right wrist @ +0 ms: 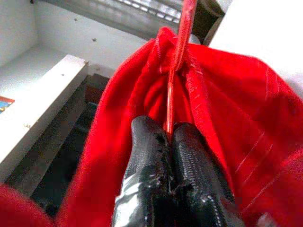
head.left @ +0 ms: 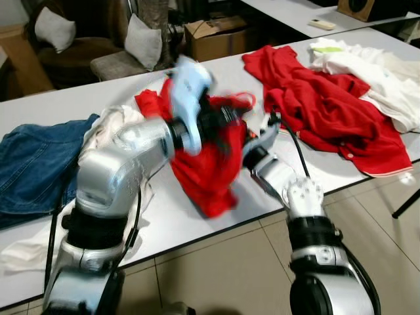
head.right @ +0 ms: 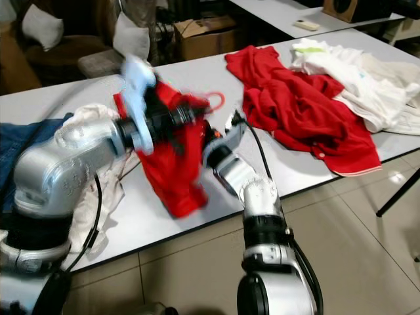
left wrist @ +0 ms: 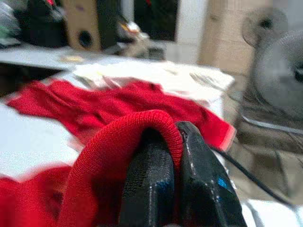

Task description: Hang hanger

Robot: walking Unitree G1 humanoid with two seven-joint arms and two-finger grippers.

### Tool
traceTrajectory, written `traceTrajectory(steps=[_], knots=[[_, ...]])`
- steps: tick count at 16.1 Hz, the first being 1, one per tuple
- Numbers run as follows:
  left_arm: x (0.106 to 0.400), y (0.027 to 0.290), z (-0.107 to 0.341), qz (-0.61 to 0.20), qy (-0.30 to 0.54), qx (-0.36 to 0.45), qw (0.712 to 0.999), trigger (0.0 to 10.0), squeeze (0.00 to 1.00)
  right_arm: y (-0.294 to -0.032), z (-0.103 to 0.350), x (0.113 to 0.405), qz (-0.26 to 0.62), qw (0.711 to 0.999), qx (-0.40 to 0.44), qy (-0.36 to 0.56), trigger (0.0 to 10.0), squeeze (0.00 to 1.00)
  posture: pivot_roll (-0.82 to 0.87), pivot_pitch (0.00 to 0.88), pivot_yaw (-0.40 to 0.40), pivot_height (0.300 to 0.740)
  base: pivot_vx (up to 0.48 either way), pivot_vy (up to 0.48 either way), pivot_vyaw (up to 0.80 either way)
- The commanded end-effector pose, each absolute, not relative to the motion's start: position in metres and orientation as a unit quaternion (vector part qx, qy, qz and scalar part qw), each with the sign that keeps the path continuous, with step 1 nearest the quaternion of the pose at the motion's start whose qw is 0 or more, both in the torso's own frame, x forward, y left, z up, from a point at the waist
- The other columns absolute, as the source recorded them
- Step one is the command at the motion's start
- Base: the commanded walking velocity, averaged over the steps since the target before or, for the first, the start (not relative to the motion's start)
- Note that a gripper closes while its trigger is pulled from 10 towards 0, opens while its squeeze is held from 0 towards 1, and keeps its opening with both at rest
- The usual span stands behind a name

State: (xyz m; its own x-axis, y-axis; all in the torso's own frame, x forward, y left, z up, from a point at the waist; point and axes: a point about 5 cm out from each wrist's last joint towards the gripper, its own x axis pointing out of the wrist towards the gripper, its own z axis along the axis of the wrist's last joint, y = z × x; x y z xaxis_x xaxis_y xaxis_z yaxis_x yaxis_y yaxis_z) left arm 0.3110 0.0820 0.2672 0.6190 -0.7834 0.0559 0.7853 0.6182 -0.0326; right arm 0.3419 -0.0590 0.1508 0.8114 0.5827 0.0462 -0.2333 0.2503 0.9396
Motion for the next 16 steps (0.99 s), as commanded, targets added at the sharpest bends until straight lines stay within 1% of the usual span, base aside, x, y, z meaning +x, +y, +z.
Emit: traceTrajectory(steps=[1, 2, 3, 4, 5, 6, 9, 10, 12, 13, 14, 15, 16], knots=[[0.315, 0.088, 0.285, -0.411, -0.056, -0.033, 0.909, 0.0, 0.0, -0.029, 0.146, 0.327, 0.28, 0.735, 0.591, 0.18, 10.0, 0.0, -0.06, 0.0, 0.077, 0.74, 0.0, 0.0, 0.0], [0.315, 0.087, 0.286, -0.412, -0.048, -0.013, 0.91, 3.1, 0.0, -0.035, 0.144, 0.325, 0.267, 0.737, 0.594, 0.18, 10.0, 0.0, -0.06, 0.0, 0.078, 0.74, 0.0, 0.0, 0.0], [0.314, 0.086, 0.284, -0.413, -0.038, 0.001, 0.91, 3.1, 0.0, -0.037, 0.143, 0.325, 0.263, 0.738, 0.595, 0.179, 10.0, 0.0, -0.06, 0.0, 0.078, 0.74, 0.0, 0.0, 0.0], [0.31, 0.086, 0.274, -0.425, -0.006, 0.033, 0.905, 10.0, 0.0, -0.041, 0.142, 0.325, 0.26, 0.747, 0.586, 0.177, 10.0, 0.0, -0.07, 0.0, 0.08, 0.74, 0.0, 0.0, 0.0], [0.303, 0.086, 0.267, -0.451, 0.026, 0.038, 0.891, 10.0, 1.0, -0.043, 0.142, 0.323, 0.258, 0.751, 0.581, 0.177, 10.0, 0.0, -0.07, 0.0, 0.08, 0.74, 0.0, 0.0, 0.0], [0.295, 0.083, 0.263, -0.476, 0.051, 0.05, 0.877, 10.0, 1.0, -0.046, 0.141, 0.324, 0.253, 0.748, 0.59, 0.171, 10.0, 0.0, -0.07, 0.0, 0.081, 0.74, 0.0, 0.0, 0.0], [0.287, 0.084, 0.259, -0.495, 0.079, 0.082, 0.862, 10.0, 1.0, -0.054, 0.14, 0.325, 0.235, 0.752, 0.594, 0.16, 10.0, 0.0, -0.06, 0.0, 0.079, 0.74, 0.0, 0.0, 0.0], [0.279, 0.082, 0.26, -0.521, 0.089, 0.09, 0.844, 10.0, 1.0, -0.059, 0.139, 0.326, 0.226, 0.756, 0.595, 0.155, 10.0, 0.0, -0.06, 0.0, 0.079, 0.74, 0.0, 0.0, 0.0], [0.272, 0.078, 0.267, -0.552, 0.082, 0.065, 0.827, 10.0, 1.0, -0.063, 0.138, 0.327, 0.22, 0.76, 0.593, 0.151, 10.0, 0.0, -0.06, 0.0, 0.078, 0.74, 0.0, 0.0, 0.0], [0.272, 0.078, 0.267, -0.552, 0.082, 0.065, 0.827, 10.0, 1.0, -0.063, 0.138, 0.327, 0.22, 0.76, 0.593, 0.151, 10.0, 0.0, -0.06, 0.0, 0.078, 0.74, 0.0, 0.0, 0.0], [0.272, 0.083, 0.256, -0.541, 0.115, 0.109, 0.826, 10.0, 1.0, -0.069, 0.137, 0.329, 0.208, 0.766, 0.591, 0.145, 10.0, 0.0, -0.06, 0.0, 0.08, 0.74, 0.0, 0.0, 0.0], [0.277, 0.095, 0.239, -0.499, 0.157, 0.189, 0.831, 10.0, 1.0, -0.073, 0.138, 0.33, 0.202, 0.767, 0.594, 0.137, 10.0, 0.0, -0.06, 0.0, 0.081, 0.74, 0.0, 0.0, 0.0], [0.279, 0.101, 0.235, -0.484, 0.168, 0.216, 0.831, 10.0, 1.0, -0.074, 0.138, 0.331, 0.202, 0.766, 0.595, 0.134, 10.0, 0.0, -0.06, 0.0, 0.081, 0.74, 0.0, 0.0, 0.0]])
